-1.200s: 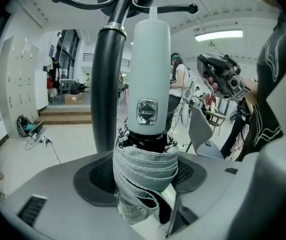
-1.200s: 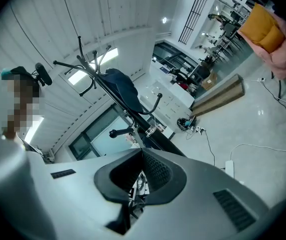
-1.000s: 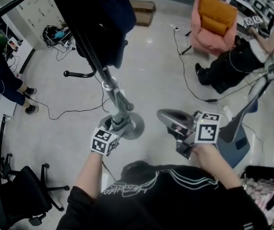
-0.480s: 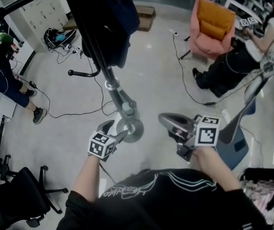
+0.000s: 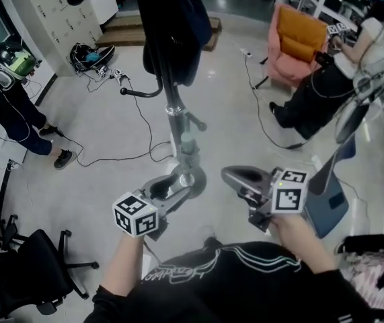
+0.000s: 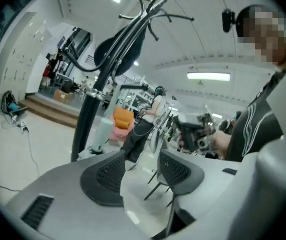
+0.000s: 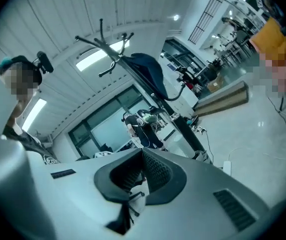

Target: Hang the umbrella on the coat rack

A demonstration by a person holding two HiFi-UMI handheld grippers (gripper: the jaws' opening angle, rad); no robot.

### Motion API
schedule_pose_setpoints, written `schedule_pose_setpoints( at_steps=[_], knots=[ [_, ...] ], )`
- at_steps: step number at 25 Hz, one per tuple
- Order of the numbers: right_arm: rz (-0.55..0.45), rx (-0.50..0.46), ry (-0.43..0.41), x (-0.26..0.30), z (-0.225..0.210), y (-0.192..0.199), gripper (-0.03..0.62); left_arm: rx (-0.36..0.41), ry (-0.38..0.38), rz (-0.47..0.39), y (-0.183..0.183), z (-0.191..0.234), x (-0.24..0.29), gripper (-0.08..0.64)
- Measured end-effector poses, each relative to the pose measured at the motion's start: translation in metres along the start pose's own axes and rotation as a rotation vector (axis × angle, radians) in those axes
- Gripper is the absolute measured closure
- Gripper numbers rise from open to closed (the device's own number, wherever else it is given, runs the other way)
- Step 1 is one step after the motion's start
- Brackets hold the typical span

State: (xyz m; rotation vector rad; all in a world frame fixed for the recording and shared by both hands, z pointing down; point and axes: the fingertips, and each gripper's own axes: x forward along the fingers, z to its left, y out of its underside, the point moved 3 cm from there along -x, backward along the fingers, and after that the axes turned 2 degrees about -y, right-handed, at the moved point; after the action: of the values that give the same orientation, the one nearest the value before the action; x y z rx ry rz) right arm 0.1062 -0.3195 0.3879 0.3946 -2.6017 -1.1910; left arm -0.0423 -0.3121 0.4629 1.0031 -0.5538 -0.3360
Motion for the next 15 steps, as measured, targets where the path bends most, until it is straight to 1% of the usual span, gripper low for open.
schedule_pose_setpoints(
  at_steps=[2,4,7,8,11,15],
  knots=[
    [0.022,-0.064,-0.002,-0.001,0.025,0.004,0.581,-0.051,0.090,-0.062,-0.017,-0.028,-0.018,0.382],
    [0.026,-0.096,-0.012,-0.004,0.048,0.010,0.581,-0.062,0.140,-0.106,-0.029,-0.054,-0.036,0.429],
    [0.013,-0.105,-0.027,-0.011,0.080,0.023,0.581,-0.039,0.145,-0.182,-0.042,-0.091,-0.069,0.522],
    [0.004,-0.103,-0.033,-0.014,0.090,0.028,0.581,-0.033,0.148,-0.213,-0.048,-0.104,-0.080,0.540],
    [-0.025,-0.101,-0.054,-0.028,0.119,0.042,0.581,-0.011,0.143,-0.270,-0.058,-0.139,-0.109,0.561],
    [-0.044,-0.118,-0.069,-0.037,0.153,0.059,0.581,0.043,0.122,-0.285,-0.056,-0.173,-0.136,0.561]
  ],
)
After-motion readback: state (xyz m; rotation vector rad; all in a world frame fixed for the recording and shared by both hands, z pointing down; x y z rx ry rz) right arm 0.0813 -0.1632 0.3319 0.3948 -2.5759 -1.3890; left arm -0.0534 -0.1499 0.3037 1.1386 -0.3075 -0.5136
